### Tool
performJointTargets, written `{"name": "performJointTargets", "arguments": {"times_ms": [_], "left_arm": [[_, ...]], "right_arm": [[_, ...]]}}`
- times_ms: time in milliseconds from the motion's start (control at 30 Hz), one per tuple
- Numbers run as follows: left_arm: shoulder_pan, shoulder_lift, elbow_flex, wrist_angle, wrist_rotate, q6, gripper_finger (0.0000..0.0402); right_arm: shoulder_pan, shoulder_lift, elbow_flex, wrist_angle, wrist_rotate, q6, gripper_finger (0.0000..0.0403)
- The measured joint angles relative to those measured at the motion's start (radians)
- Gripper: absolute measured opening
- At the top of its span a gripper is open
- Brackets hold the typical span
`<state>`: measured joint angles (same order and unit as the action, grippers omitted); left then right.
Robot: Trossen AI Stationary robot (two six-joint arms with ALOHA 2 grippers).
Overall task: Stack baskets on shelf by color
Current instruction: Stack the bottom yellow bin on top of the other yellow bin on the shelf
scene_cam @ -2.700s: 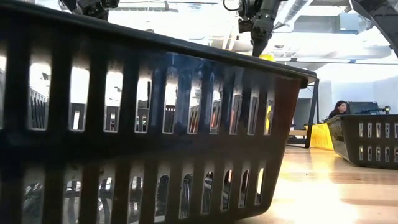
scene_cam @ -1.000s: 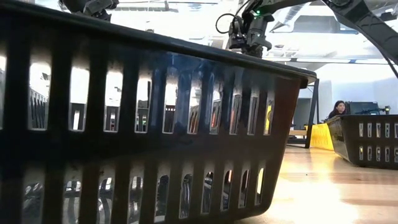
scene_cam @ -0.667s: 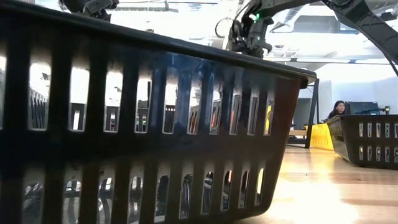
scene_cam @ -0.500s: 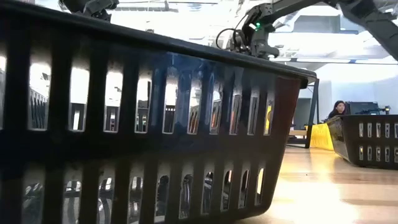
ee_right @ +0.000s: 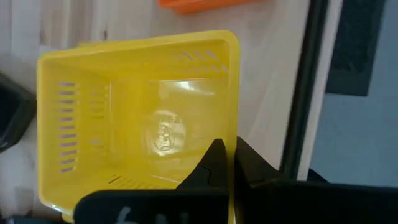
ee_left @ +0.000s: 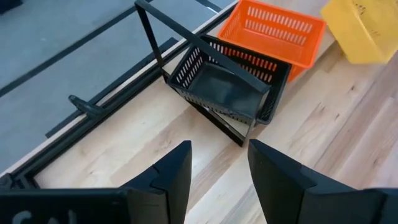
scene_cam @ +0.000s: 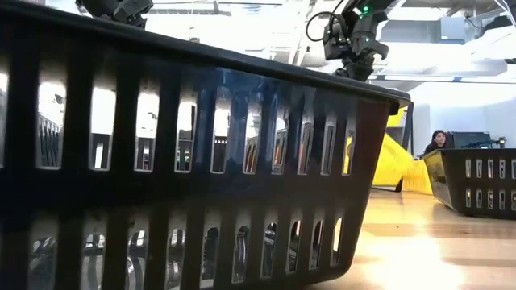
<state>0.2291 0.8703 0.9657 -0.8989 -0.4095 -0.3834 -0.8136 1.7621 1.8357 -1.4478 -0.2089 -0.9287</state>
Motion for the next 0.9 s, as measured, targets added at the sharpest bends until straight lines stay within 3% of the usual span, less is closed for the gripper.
{"name": "performJointTargets", "arguments": {"times_ms": [600, 900], "left_arm": [[0.000, 0.000, 0.000, 0.000, -0.003, -0.004, 0.0146], [0.000, 0.000, 0.000, 0.000, -0.003, -0.004, 0.0146]], "right_arm": [[0.104, -0.013, -0.001, -0.030, -0.005, 0.038, 0.0003], [0.079, -0.007, -0.001, 0.045, -0.003, -0.002, 0.0003]]}}
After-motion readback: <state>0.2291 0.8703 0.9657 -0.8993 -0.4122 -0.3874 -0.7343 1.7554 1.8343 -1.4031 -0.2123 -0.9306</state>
